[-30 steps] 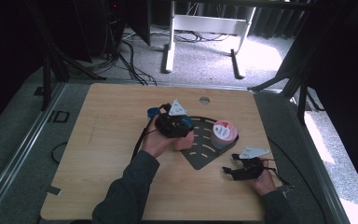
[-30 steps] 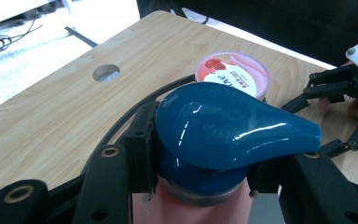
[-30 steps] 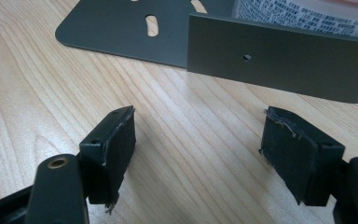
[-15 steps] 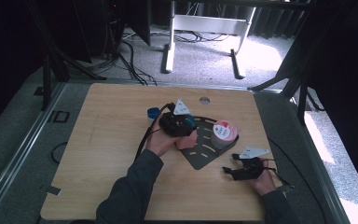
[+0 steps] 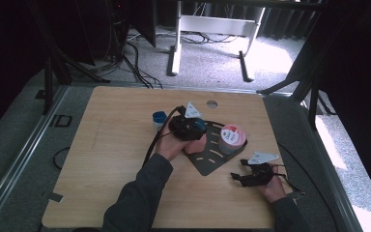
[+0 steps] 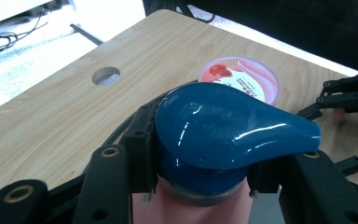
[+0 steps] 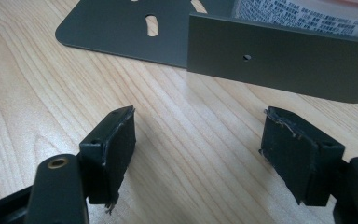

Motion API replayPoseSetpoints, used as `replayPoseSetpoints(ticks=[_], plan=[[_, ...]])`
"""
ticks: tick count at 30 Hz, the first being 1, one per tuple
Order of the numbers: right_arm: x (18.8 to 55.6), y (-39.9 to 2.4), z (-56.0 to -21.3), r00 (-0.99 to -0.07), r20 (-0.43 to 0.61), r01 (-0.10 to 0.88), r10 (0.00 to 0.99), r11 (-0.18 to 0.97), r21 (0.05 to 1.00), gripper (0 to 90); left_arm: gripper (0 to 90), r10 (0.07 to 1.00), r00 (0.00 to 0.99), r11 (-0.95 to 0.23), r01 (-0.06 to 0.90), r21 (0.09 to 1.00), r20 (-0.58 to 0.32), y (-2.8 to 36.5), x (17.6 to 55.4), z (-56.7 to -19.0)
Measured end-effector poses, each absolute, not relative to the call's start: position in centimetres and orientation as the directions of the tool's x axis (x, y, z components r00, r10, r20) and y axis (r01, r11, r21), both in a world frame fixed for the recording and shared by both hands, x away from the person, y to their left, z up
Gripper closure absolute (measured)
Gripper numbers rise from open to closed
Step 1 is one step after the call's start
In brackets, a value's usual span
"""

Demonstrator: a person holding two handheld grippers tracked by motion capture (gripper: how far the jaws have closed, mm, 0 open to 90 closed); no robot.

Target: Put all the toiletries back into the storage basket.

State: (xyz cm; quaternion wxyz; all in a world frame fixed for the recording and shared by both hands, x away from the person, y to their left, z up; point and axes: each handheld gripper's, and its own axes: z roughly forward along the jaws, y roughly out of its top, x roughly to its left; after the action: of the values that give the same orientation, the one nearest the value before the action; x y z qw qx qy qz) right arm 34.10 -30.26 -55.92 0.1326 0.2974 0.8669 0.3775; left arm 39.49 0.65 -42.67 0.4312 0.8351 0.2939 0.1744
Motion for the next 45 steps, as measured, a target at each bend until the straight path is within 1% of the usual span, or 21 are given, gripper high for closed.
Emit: replayPoseSetpoints(ticks=[24, 45], plan=[[34.1, -30.3, -55.9, -0.788, -0.006, 0.415, 0.616, 0.538, 0.733, 25.9, 52.8, 0.687, 0.727, -0.422, 0.376, 0.825, 0.020, -0.9, 40.7, -43.5], [34.1, -30.3, -55.9, -0.788, -0.006, 0.416, 0.616, 0.538, 0.733, 26.0, 52.8, 0.712, 0.701, -0.448, 0.398, 0.801, 0.050, -2.9, 42.5, -44.3]])
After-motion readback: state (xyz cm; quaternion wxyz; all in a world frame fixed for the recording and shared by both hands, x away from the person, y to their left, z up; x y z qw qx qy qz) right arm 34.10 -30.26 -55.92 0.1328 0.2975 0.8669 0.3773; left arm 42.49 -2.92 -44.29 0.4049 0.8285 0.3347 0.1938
